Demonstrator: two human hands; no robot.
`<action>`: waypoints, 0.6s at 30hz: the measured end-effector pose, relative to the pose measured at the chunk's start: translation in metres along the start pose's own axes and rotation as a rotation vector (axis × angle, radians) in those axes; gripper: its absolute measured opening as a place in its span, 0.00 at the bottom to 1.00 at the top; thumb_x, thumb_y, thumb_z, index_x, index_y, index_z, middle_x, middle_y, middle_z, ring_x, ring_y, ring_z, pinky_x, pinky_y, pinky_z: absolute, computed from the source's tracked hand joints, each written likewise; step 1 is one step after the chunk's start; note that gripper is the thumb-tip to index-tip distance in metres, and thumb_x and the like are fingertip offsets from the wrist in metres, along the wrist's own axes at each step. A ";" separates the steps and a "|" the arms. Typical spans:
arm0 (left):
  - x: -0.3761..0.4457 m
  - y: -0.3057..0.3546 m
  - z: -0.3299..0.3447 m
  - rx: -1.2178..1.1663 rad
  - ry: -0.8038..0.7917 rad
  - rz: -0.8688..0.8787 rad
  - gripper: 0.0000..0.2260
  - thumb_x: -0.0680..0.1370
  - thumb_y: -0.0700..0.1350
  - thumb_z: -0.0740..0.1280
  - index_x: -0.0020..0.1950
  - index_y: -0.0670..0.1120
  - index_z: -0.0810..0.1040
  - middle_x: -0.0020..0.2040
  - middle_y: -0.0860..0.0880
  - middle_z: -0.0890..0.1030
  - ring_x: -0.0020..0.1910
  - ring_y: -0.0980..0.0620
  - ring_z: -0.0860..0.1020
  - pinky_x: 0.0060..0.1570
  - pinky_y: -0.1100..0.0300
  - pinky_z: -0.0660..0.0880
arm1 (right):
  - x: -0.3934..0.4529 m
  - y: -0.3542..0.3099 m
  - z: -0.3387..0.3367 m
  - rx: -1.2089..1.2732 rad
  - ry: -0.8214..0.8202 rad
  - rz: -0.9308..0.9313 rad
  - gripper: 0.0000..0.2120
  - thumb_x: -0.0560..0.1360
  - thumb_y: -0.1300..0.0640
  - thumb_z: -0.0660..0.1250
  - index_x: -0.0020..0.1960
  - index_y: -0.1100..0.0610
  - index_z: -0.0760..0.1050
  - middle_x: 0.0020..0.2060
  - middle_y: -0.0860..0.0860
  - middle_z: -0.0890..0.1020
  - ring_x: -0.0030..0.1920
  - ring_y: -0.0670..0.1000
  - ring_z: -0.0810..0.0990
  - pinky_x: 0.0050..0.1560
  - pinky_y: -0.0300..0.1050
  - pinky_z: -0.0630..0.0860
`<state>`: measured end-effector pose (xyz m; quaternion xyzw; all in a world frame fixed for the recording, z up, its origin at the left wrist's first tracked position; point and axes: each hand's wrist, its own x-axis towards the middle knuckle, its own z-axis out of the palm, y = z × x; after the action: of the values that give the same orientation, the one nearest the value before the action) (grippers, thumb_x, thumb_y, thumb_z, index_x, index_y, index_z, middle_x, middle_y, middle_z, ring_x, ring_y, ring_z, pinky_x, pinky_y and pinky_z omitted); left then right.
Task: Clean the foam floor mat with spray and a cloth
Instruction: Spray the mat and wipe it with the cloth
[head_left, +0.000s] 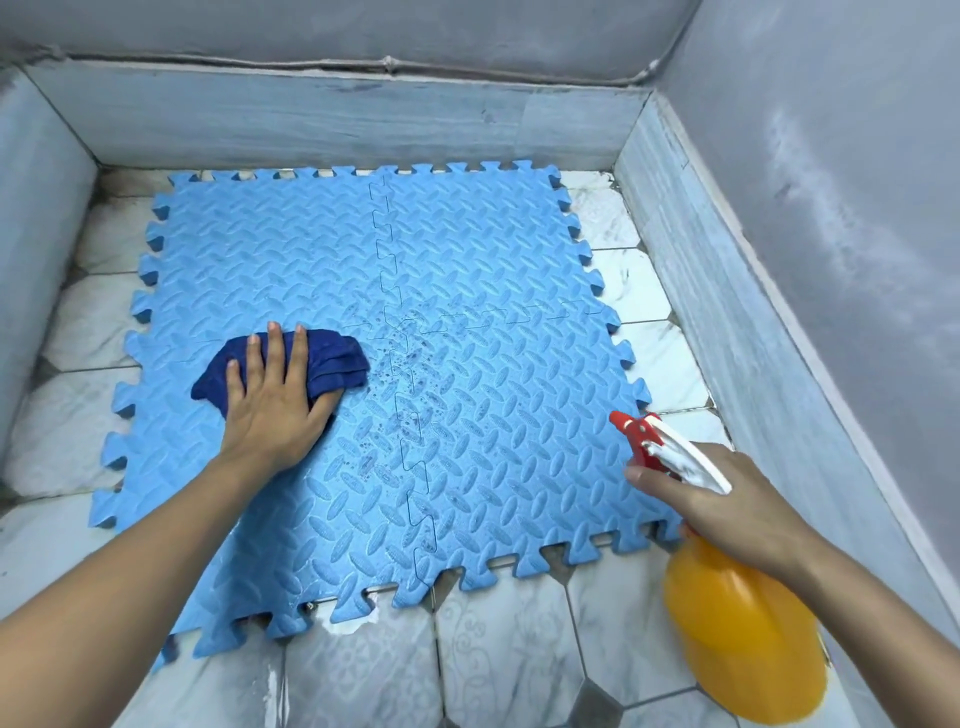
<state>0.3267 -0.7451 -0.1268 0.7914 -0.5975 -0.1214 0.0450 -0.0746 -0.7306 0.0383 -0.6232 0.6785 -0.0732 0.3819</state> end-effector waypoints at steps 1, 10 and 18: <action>0.000 0.001 -0.001 -0.003 -0.014 -0.002 0.38 0.74 0.68 0.42 0.78 0.50 0.41 0.79 0.46 0.41 0.77 0.44 0.41 0.73 0.43 0.40 | -0.001 0.000 -0.001 0.032 0.039 0.008 0.11 0.73 0.50 0.71 0.37 0.56 0.78 0.31 0.54 0.82 0.30 0.50 0.77 0.37 0.56 0.76; -0.002 0.004 -0.025 -0.076 -0.193 -0.022 0.43 0.71 0.73 0.47 0.77 0.53 0.35 0.78 0.48 0.35 0.76 0.46 0.36 0.73 0.43 0.37 | 0.012 -0.030 -0.011 0.170 0.125 0.037 0.17 0.72 0.47 0.72 0.37 0.60 0.75 0.29 0.53 0.79 0.28 0.50 0.76 0.29 0.46 0.78; 0.013 0.064 -0.064 -0.003 -0.137 0.294 0.45 0.68 0.77 0.41 0.76 0.54 0.31 0.75 0.50 0.30 0.75 0.49 0.32 0.72 0.44 0.34 | 0.002 -0.009 -0.007 0.222 0.243 0.112 0.13 0.72 0.51 0.70 0.39 0.62 0.78 0.34 0.59 0.83 0.35 0.61 0.82 0.32 0.53 0.80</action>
<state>0.2862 -0.7805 -0.0532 0.6853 -0.7083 -0.1680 0.0226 -0.0715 -0.7373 0.0473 -0.5248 0.7411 -0.2014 0.3670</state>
